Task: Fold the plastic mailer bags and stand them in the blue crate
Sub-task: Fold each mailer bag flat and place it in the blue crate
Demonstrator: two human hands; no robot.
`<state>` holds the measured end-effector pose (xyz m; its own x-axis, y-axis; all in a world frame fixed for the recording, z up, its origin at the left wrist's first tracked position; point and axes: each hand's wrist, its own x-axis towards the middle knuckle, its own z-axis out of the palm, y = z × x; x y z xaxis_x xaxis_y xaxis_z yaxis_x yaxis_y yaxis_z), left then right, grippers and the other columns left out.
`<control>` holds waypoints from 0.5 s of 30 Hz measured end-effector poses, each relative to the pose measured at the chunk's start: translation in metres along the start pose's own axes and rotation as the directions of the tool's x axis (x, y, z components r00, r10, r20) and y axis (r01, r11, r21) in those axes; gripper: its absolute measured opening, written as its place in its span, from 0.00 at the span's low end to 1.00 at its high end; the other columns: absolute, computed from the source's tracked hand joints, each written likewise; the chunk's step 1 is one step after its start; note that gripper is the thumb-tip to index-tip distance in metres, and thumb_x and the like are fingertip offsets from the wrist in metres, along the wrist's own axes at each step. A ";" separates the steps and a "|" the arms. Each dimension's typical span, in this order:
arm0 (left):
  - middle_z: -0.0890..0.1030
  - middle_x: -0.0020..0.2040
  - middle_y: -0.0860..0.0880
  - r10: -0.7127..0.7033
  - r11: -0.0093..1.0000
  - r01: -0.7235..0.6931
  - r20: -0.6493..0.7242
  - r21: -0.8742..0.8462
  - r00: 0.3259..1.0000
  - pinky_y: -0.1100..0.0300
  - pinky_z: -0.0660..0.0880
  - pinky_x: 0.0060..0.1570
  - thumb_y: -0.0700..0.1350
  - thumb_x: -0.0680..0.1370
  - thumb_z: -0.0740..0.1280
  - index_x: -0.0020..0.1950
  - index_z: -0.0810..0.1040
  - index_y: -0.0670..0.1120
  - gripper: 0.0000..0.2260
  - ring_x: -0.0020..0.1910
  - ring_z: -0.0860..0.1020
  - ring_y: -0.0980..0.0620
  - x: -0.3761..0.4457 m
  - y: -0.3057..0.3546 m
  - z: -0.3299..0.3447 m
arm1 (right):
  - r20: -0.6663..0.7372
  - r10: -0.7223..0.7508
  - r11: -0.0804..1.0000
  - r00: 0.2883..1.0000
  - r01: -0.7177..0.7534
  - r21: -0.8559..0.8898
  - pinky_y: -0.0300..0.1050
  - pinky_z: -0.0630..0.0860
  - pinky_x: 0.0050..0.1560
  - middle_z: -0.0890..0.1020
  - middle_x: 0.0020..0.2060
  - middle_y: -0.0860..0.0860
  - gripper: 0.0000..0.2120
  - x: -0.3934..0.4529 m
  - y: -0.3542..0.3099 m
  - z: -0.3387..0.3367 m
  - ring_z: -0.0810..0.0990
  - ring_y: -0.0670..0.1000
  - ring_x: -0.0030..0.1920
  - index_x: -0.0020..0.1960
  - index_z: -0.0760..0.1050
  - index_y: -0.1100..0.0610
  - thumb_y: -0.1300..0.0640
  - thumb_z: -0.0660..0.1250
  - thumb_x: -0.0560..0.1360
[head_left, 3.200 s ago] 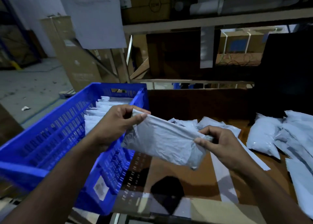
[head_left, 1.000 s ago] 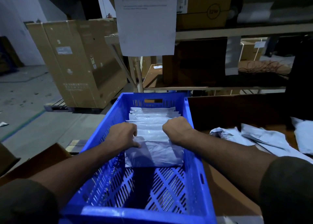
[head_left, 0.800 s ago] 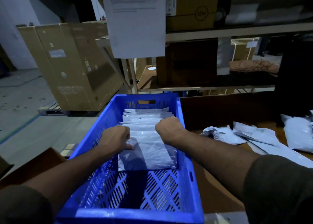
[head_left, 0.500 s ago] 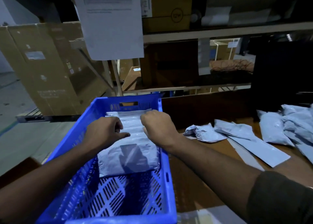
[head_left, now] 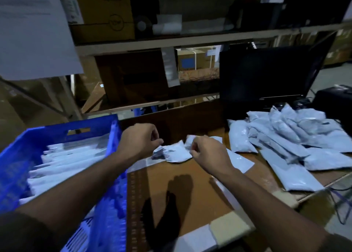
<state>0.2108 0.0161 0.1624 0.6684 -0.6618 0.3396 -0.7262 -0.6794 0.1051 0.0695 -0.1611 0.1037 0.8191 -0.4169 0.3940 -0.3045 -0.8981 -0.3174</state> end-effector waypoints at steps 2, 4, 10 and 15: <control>0.83 0.42 0.55 0.016 0.999 -0.020 0.086 0.044 0.996 0.57 0.76 0.39 0.59 0.76 0.72 0.47 0.80 0.54 0.10 0.43 0.80 0.54 0.014 0.020 0.026 | 0.039 0.044 0.999 0.998 -0.043 -0.027 0.42 0.63 0.33 0.82 0.41 0.47 0.03 -0.004 0.031 -0.002 0.79 0.49 0.43 0.46 0.79 0.50 0.52 0.67 0.77; 0.83 0.46 0.55 0.004 0.998 -0.015 0.185 0.059 0.983 0.56 0.78 0.44 0.59 0.76 0.72 0.51 0.80 0.54 0.11 0.46 0.81 0.53 0.024 0.037 0.052 | 0.072 0.076 0.997 0.995 -0.075 -0.027 0.43 0.65 0.33 0.82 0.42 0.46 0.03 -0.004 0.055 -0.003 0.79 0.49 0.43 0.47 0.79 0.49 0.52 0.67 0.77; 0.77 0.62 0.50 -0.135 0.988 0.109 0.254 0.112 0.958 0.54 0.76 0.53 0.55 0.75 0.73 0.67 0.75 0.52 0.21 0.60 0.77 0.48 0.038 0.054 0.124 | 0.138 0.110 0.993 0.984 -0.116 0.032 0.42 0.75 0.38 0.83 0.41 0.45 0.04 -0.002 0.097 0.010 0.79 0.47 0.42 0.48 0.81 0.48 0.49 0.69 0.77; 0.77 0.64 0.49 -0.252 0.959 0.211 0.230 0.189 0.940 0.54 0.74 0.55 0.46 0.78 0.68 0.70 0.72 0.51 0.20 0.63 0.76 0.46 0.035 0.055 0.163 | 0.198 0.046 0.997 0.979 -0.058 0.052 0.44 0.77 0.41 0.82 0.41 0.45 0.03 -0.006 0.124 0.017 0.79 0.46 0.42 0.47 0.79 0.47 0.48 0.68 0.77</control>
<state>0.2209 -0.0960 0.0283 0.8483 -0.5238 0.0776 -0.5251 -0.8510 -0.0047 0.0353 -0.2673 0.0478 0.8842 -0.4219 0.2003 -0.3253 -0.8641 -0.3842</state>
